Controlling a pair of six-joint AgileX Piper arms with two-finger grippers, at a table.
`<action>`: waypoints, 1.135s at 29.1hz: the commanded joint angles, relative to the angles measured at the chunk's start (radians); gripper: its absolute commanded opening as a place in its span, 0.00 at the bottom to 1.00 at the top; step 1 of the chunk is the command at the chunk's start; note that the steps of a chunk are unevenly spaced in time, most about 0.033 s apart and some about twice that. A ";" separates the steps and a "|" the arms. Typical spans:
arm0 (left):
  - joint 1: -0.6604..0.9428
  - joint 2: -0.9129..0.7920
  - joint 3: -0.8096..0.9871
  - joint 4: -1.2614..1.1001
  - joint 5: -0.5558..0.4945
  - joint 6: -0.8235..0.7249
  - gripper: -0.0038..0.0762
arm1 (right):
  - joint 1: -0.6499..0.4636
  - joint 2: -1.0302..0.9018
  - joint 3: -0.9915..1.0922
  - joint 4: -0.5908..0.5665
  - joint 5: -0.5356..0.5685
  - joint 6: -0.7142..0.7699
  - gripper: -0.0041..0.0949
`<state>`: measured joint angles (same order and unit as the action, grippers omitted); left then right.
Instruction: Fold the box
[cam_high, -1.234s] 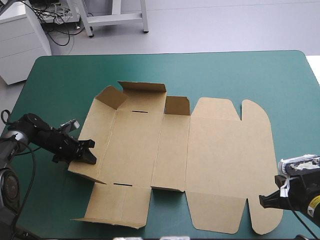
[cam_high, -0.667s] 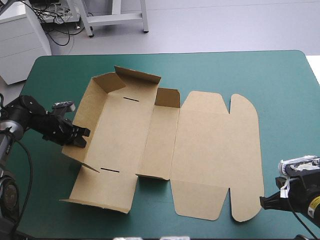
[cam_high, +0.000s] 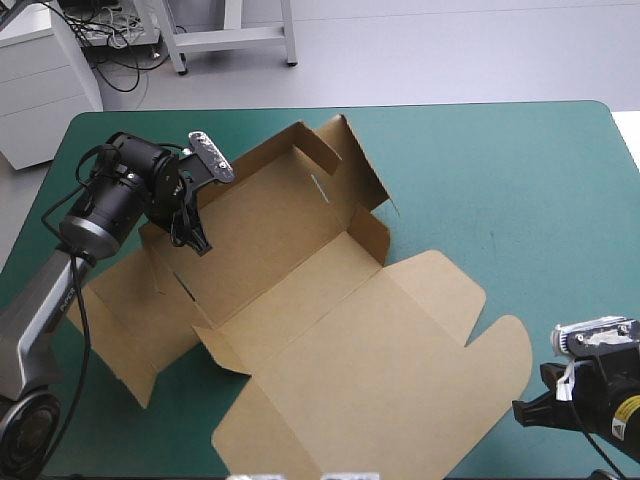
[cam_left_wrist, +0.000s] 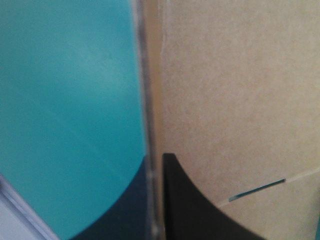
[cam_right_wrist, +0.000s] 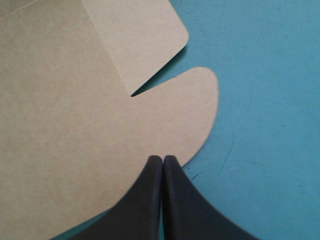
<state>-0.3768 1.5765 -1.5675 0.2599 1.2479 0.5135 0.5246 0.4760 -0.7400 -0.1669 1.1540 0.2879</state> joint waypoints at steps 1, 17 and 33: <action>-0.061 -0.045 -0.040 0.125 0.051 0.070 0.01 | -0.005 0.007 -0.024 -0.003 -0.047 0.003 0.02; -0.251 -0.045 -0.038 0.201 -0.199 0.062 0.01 | -0.005 0.007 -0.024 -0.001 -0.049 0.046 0.02; -0.514 -0.045 0.158 0.563 -0.398 -0.214 0.01 | -0.005 0.007 -0.024 -0.003 -0.049 0.072 0.02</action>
<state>-0.8464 1.5714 -1.4002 0.7656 0.9114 0.3551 0.5246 0.4760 -0.7400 -0.1536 1.1540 0.3617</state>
